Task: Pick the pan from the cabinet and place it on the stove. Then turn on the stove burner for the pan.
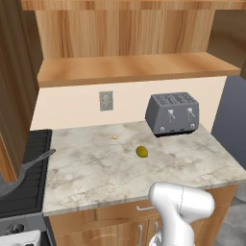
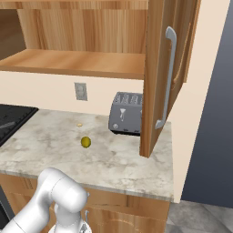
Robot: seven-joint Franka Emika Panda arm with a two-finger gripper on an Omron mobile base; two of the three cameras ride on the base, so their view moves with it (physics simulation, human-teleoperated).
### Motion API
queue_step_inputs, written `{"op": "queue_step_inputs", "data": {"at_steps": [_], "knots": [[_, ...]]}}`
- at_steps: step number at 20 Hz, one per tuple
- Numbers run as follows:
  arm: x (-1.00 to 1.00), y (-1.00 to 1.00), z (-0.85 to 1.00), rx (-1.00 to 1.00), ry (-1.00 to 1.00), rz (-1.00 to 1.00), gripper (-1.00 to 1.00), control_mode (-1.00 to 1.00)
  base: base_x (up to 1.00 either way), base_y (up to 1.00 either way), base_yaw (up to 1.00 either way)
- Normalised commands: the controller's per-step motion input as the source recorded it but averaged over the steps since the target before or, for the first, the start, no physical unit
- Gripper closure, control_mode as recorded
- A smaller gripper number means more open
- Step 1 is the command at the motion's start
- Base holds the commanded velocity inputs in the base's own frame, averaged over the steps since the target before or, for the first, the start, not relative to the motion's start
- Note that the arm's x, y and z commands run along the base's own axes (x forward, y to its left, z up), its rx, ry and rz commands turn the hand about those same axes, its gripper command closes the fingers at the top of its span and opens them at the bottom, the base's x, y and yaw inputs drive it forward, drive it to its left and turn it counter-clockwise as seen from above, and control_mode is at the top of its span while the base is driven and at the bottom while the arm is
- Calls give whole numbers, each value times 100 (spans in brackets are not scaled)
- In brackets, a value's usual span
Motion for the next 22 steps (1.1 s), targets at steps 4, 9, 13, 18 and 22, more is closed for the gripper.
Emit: {"op": "queue_step_inputs", "data": {"at_steps": [4, 9, 13, 18, 22], "knots": [[0, 0, 0, -4, 0, 0, 100, -100, 0, 0, 0], [-4, 0, 3, -16, 2, 0, 100, -100, 0, 0, 0], [-13, 0, 4, -23, 1, 0, 100, -100, 0, 0, 0], [-18, 0, 1, -23, 0, 0, 100, -100, 0, 0, 0], [-23, 0, 0, -22, 0, 0, 100, -100, 0, 0, 0]]}}
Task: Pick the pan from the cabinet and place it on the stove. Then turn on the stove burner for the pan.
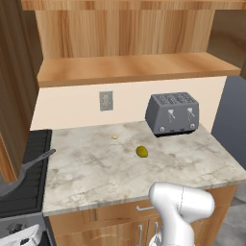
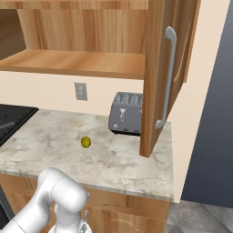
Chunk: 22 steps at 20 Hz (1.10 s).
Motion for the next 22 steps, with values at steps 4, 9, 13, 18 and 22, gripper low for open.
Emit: {"op": "queue_step_inputs", "data": {"at_steps": [4, 9, 13, 18, 22], "knots": [[-26, 0, 0, -22, 0, -1, 100, -100, 0, 0, 0], [-27, 0, 0, -22, 0, -1, 100, -100, 0, 0, 0], [-29, 0, 0, -22, 0, -1, 100, -100, 0, 0, 0], [-29, 0, 0, -22, 0, -1, 100, -100, 0, 0, 0], [-28, 0, 0, -21, 0, -1, 100, -100, 0, 0, 0]]}}
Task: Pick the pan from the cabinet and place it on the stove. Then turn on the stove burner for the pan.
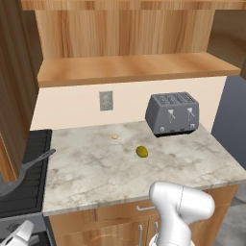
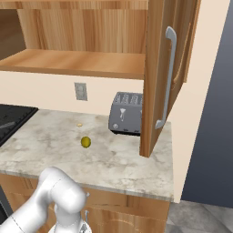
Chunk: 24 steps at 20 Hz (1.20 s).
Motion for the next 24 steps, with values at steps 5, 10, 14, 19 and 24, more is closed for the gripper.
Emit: {"op": "queue_step_inputs", "data": {"at_steps": [5, 10, 14, 19, 24], "knots": [[-23, 0, 0, -17, 0, -2, 100, -100, 0, 0, 0], [-28, 0, -1, -7, 0, -2, 100, -100, 0, 0, 0], [-33, 0, -5, -1, 0, -1, -100, -100, 0, 0, 0], [-36, 0, 0, 2, 0, 0, -100, -100, 0, 0, 0], [-55, 0, 3, 5, 0, 0, -100, -100, 0, 0, 0]]}}
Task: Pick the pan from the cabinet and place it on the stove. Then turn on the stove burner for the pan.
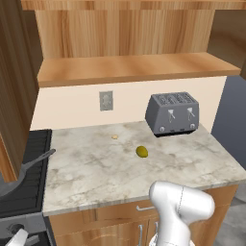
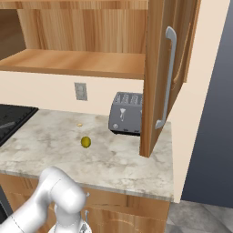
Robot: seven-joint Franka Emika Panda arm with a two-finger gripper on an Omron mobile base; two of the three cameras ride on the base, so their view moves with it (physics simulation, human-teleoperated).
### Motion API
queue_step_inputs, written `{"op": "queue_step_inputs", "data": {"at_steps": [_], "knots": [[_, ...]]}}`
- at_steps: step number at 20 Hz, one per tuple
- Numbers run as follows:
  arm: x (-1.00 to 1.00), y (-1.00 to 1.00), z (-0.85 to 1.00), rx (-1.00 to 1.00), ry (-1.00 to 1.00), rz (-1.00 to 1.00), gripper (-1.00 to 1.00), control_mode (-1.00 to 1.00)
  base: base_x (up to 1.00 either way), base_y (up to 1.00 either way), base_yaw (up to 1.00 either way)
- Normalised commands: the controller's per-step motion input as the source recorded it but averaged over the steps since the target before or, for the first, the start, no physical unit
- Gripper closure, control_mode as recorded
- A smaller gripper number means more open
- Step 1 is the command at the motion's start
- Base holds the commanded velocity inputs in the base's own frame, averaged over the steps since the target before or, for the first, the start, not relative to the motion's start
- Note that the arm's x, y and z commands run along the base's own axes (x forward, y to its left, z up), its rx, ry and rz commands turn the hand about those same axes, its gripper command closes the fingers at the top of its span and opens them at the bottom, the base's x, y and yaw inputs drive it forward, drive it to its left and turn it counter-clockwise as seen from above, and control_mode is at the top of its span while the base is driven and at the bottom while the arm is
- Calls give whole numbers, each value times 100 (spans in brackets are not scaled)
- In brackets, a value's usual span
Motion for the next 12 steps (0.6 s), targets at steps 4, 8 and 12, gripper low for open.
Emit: {"op": "queue_step_inputs", "data": {"at_steps": [4, 8, 12], "knots": [[-58, 0, 7, 3, 0, 0, -100, -100, 0, 0, 0], [-51, 0, 20, 1, -1, 0, -100, -100, 0, 0, 0], [-34, 0, 24, 0, -1, 0, -100, -100, 0, 0, 0]]}}
